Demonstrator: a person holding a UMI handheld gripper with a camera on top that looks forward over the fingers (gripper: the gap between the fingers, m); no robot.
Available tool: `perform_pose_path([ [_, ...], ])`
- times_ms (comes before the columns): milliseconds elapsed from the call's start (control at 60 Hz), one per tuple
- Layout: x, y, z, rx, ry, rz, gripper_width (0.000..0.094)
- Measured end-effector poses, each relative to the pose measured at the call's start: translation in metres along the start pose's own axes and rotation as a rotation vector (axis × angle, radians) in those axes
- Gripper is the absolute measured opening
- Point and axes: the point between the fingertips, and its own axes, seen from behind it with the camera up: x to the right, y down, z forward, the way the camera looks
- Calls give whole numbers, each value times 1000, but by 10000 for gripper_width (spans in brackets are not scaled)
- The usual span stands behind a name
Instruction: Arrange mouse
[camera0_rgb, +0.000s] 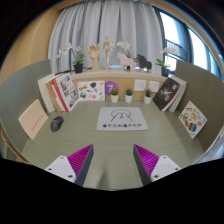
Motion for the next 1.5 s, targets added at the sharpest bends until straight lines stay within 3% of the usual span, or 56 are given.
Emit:
perform_pose_path([
  [183, -122, 47, 39, -103, -140, -39, 797],
  [350, -219, 59, 83, -167, -233, -73, 806],
  [800, -324, -2, 227, -184, -201, -118, 798],
  [950, -324, -16, 251, -189, -149, -123, 695],
  [1050, -321, -18, 255, -197, -132, -101, 514],
  [1250, -319, -15, 254, -234, -143, -95, 335],
  [1500, -319, -21, 250, -277, -209, -138, 301],
])
